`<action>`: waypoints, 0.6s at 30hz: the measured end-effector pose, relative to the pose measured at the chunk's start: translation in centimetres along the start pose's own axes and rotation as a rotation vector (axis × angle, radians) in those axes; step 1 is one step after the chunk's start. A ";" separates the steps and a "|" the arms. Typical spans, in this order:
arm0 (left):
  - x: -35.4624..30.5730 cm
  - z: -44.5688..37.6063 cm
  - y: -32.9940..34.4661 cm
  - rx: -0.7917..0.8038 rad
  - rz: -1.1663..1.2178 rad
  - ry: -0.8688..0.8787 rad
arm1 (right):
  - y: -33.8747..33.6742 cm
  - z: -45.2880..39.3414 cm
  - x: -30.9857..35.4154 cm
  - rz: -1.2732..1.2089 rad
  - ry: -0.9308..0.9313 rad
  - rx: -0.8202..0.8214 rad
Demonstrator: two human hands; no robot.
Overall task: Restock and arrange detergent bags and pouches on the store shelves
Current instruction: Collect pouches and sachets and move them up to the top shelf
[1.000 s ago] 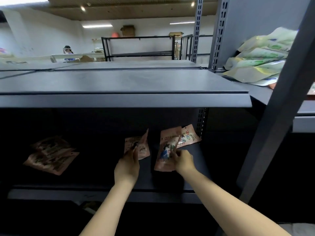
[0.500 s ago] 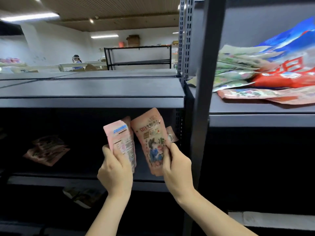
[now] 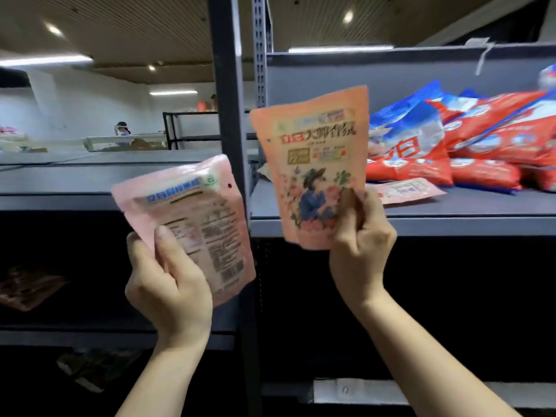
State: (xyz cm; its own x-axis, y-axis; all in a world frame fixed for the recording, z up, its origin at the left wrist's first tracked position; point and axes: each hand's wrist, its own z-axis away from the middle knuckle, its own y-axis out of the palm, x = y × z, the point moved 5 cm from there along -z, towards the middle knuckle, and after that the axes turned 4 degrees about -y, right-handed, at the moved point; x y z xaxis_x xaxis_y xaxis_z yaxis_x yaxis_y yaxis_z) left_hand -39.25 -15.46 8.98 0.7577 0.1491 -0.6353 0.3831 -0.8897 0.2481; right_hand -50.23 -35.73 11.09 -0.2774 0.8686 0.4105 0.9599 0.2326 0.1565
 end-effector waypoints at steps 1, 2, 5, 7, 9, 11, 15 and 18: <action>-1.1 0.0 0.7 0.015 0.004 0.007 | -0.7 -1.4 -0.7 0.021 0.015 -0.012; -2.1 0.1 1.5 0.032 0.009 0.013 | -1.4 -2.8 -1.4 0.050 0.025 -0.020; -4.9 0.1 4.1 0.098 0.041 0.033 | -3.3 -6.7 -3.8 0.230 0.027 -0.038; -6.4 0.0 6.2 0.138 0.059 0.012 | -4.2 -9.1 -5.5 0.352 0.004 -0.040; -7.5 -0.3 8.3 0.158 0.081 -0.017 | -4.9 -11.0 -7.2 0.405 -0.012 -0.019; -8.3 -0.5 10.5 0.155 0.082 -0.023 | -5.2 -12.4 -8.7 0.486 -0.041 0.036; -8.9 -0.6 14.6 0.146 0.001 -0.004 | -3.2 -12.4 -12.4 0.929 -0.119 0.595; -8.9 -0.6 17.4 0.141 -0.092 0.034 | -2.9 -11.4 -14.2 0.928 0.060 0.848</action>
State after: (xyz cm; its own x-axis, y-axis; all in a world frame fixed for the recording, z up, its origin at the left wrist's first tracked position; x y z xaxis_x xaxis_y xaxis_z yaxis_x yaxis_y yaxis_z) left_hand -39.00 -31.99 19.39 0.7414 0.2451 -0.6247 0.3756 -0.9230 0.0837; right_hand -49.52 -53.75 15.06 0.5343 0.8393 0.1004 0.5119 -0.2268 -0.8286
